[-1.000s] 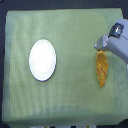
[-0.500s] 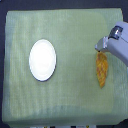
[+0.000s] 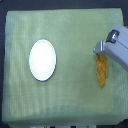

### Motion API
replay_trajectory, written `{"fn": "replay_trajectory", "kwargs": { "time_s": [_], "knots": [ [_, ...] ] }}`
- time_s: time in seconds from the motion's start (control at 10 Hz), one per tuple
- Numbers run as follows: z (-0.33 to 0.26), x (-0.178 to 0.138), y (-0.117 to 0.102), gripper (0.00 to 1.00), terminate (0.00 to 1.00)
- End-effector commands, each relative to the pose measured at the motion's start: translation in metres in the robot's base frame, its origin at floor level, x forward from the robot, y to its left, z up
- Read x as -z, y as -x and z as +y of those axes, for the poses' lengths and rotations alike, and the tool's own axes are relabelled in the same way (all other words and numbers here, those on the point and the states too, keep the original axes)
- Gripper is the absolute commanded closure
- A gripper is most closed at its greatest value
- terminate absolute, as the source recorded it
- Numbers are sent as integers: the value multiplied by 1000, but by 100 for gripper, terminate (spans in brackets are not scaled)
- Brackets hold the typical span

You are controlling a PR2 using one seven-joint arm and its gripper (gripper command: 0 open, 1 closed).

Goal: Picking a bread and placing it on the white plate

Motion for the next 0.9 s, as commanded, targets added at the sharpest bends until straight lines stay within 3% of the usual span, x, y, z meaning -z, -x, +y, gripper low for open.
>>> {"fn": "replay_trajectory", "kwargs": {
  "time_s": [0.0,0.5,0.6,0.8],
  "knots": [
    [22,22,10,0,0],
    [9,29,25,0,0],
    [7,25,22,100,0],
    [3,20,16,100,0]
  ]
}}
